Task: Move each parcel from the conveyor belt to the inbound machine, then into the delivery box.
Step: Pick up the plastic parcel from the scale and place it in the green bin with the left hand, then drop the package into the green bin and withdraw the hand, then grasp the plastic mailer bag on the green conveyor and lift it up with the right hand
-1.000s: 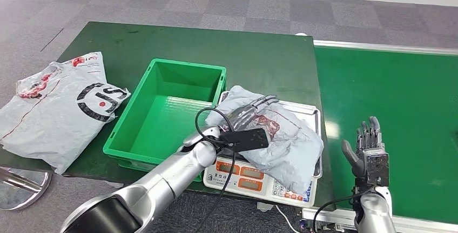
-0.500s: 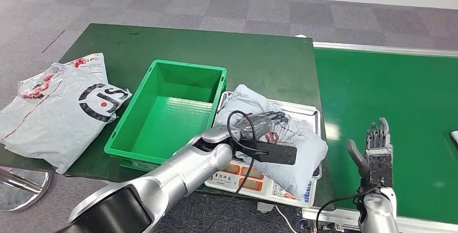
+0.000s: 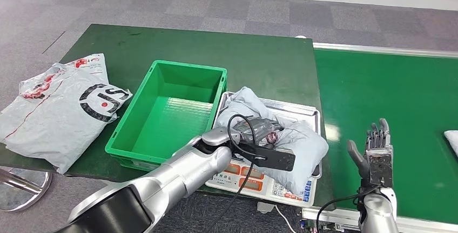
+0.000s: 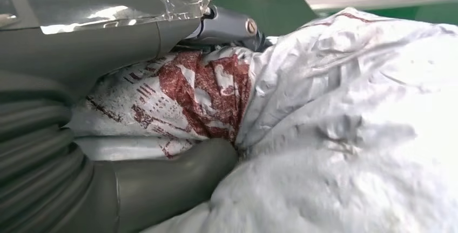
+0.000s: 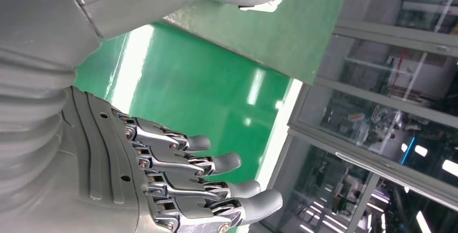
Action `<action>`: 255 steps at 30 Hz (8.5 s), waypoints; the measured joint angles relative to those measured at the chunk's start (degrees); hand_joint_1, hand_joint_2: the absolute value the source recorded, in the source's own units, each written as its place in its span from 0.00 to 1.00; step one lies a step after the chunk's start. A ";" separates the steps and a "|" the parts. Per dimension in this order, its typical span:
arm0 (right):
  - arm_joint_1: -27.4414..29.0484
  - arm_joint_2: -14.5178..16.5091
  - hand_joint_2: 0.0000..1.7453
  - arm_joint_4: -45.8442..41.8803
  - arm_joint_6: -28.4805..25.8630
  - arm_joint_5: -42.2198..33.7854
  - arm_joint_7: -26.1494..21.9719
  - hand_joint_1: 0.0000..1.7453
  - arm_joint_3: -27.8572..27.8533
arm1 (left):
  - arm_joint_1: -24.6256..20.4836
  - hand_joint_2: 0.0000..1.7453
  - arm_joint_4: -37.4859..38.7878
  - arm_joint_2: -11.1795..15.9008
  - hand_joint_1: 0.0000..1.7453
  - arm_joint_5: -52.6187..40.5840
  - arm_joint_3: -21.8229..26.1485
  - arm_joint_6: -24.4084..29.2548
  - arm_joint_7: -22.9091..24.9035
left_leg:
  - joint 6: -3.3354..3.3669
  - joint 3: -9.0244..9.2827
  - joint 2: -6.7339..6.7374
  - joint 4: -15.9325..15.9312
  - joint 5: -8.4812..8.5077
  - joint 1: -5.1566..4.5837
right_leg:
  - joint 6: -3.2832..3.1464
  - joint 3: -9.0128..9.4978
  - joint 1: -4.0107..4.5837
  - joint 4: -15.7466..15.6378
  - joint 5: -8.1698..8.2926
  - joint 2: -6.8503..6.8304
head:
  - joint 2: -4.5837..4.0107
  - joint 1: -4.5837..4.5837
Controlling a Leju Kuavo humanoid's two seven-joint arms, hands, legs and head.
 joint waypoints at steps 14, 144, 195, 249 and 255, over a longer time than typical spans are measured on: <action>1.45 2.98 1.00 -2.57 1.41 2.04 -0.07 0.00 -1.49 | 8.15 1.00 -9.21 2.45 1.00 2.74 8.39 28.54 -14.18 | -0.04 -0.31 0.00 -0.01 0.02 0.02 | -0.03 -0.35 0.02 0.02 -0.02 0.06 | 0.00 0.00; -0.06 -5.87 1.00 -10.77 -6.72 12.80 9.26 0.00 -7.51 | 21.90 1.00 -23.55 6.37 0.00 40.82 30.01 -2.66 -32.38 | -0.04 -0.45 0.19 -0.01 -0.07 -0.04 | -0.12 -0.57 -0.04 0.04 -0.01 0.20 | 0.00 0.01; -7.75 -26.60 1.00 27.76 14.78 52.97 42.49 1.00 -2.76 | 21.79 1.00 -25.39 7.37 0.00 44.02 29.81 0.22 -32.50 | 0.19 -0.40 -0.09 0.12 -0.14 -0.09 | 0.16 -0.30 -0.08 0.00 -0.15 -0.09 | 0.00 0.00; 4.99 -16.66 1.00 -34.69 -19.00 19.75 5.55 1.00 -5.92 | 21.74 1.00 -25.83 7.51 0.00 44.45 29.83 -2.10 -32.51 | 0.13 -0.50 -0.05 0.09 -0.17 -0.09 | 0.15 -0.47 -0.09 0.02 -0.20 0.00 | 0.00 0.00; 4.09 -16.56 1.00 -36.21 -11.95 22.08 6.44 1.00 -3.71 | 21.92 1.00 -26.74 7.52 0.00 44.70 29.89 -1.53 -32.51 | 0.10 -0.77 0.04 0.06 -0.20 -0.08 | 0.13 -0.42 -0.08 0.05 -0.18 0.09 | 0.00 0.02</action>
